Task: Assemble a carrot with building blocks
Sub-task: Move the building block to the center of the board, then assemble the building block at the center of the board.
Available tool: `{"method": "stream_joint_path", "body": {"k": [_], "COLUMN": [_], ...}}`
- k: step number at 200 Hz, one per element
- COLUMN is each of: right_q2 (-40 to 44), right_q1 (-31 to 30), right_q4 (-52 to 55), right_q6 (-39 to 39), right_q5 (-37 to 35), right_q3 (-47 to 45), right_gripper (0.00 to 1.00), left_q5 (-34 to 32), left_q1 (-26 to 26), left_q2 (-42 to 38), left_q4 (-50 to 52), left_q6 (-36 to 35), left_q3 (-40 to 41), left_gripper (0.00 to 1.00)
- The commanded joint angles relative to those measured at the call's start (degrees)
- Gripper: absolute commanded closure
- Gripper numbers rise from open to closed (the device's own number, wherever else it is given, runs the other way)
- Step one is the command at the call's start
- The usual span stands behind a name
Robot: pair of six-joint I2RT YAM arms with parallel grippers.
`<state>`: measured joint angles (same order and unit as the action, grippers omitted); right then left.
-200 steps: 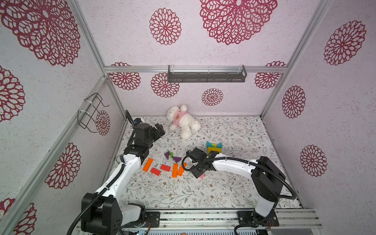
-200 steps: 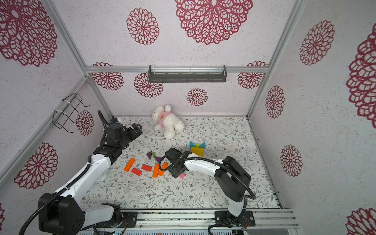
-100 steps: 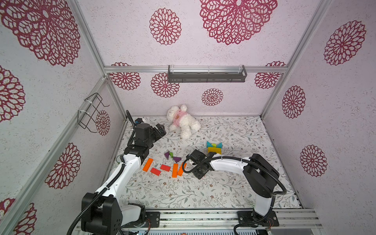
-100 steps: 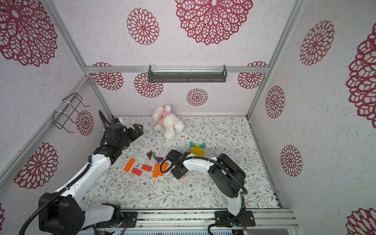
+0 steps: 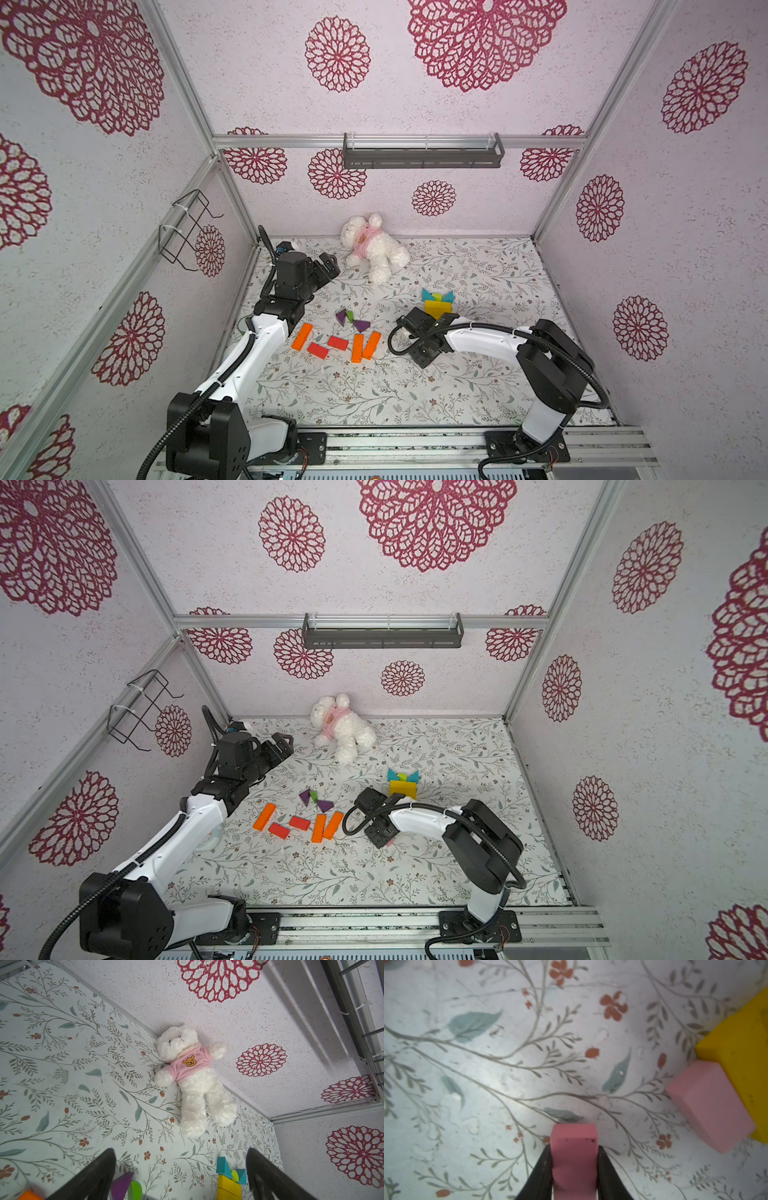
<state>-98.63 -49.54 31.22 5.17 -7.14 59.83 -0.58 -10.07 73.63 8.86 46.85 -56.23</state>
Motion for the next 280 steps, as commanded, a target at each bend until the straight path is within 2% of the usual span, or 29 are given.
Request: {"method": "stream_joint_path", "body": {"k": [1,20,39,47,69,107,136,195,280], "right_q2": [2.2,0.6,-0.3,-0.3,2.0,6.1,5.9,4.5,1.8], "right_q1": [1.6,2.7,2.8,2.7,1.9,1.2,1.6,6.1,8.0], "right_q4": [3.0,2.8,1.9,1.7,2.7,4.0,3.3,0.9,-0.3], "right_q6": [-2.3,-2.5,-1.1,0.1,2.9,7.0,8.1,8.4,8.7], "right_q5": [-3.5,-5.2,-8.4,-10.1,-11.3,-8.2,-7.5,-7.9,-8.5], "right_q3": [-0.1,0.5,1.2,1.6,1.0,-4.0,-6.8,-5.9,-3.9], "right_gripper": [0.69,0.67,0.58,0.48,0.45,0.44,0.42,0.45,0.43], "left_q5": [0.7,0.9,0.7,0.6,0.6,1.3,1.2,1.0,1.0], "left_q1": [0.3,0.3,0.2,0.2,0.2,0.2,0.2,0.2,0.2], "left_q2": [0.5,0.6,0.4,0.3,0.1,0.1,0.2,0.2,0.1], "left_q4": [-0.5,-0.4,-0.4,-0.4,-0.4,-0.5,-0.6,-0.5,-0.5], "left_q6": [1.2,1.3,1.1,1.0,0.9,1.4,1.6,1.5,1.4], "left_q3": [-1.3,-1.5,-1.4,-1.3,-1.3,-1.3,-1.3,-1.3,-1.3], "left_gripper": [0.00,0.00,0.00,0.00,0.00,0.00,0.00,0.00,0.00]}}
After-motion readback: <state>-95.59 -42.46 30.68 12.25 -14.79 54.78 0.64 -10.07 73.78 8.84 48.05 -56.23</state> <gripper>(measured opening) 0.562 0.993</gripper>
